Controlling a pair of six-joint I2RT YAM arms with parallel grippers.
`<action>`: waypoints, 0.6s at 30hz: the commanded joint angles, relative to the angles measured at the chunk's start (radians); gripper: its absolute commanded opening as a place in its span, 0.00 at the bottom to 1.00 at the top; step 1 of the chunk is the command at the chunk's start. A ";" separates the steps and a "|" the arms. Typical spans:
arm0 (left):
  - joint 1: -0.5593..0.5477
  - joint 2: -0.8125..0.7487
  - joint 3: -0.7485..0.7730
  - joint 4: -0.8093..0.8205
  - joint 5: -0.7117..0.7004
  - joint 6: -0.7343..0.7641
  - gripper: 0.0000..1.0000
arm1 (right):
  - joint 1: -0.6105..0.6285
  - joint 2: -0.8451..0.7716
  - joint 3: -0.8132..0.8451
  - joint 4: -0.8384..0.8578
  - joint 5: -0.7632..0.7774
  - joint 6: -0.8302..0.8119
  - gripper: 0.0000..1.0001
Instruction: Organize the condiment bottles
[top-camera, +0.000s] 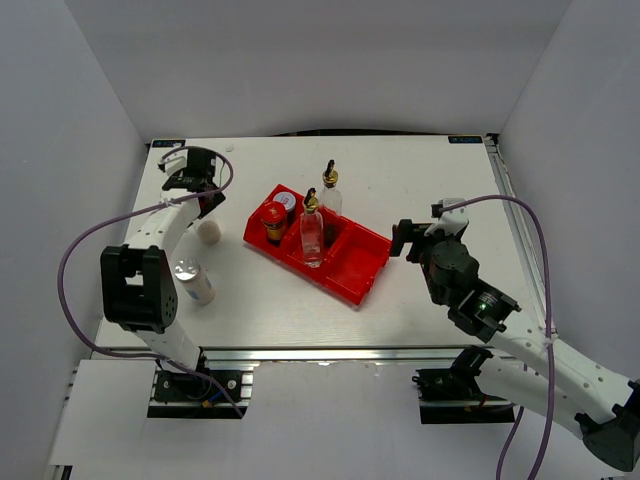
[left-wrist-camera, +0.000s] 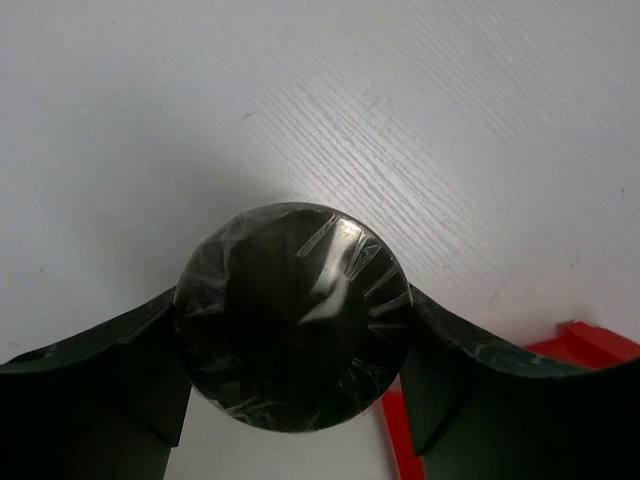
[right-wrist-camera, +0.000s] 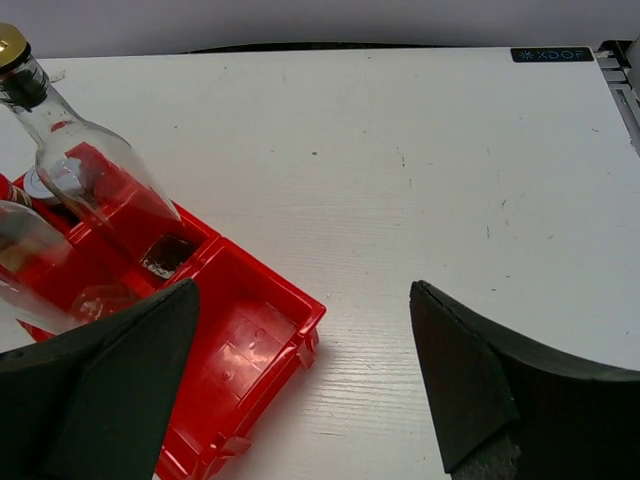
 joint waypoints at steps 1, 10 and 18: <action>0.005 -0.043 0.026 -0.040 -0.016 -0.002 0.51 | 0.000 -0.020 -0.003 0.042 0.027 -0.003 0.89; 0.003 -0.323 -0.009 -0.005 0.153 0.004 0.11 | -0.002 -0.037 -0.005 0.025 0.064 0.023 0.90; -0.023 -0.550 0.059 0.172 0.407 0.000 0.05 | -0.002 -0.059 0.007 -0.054 0.169 0.102 0.89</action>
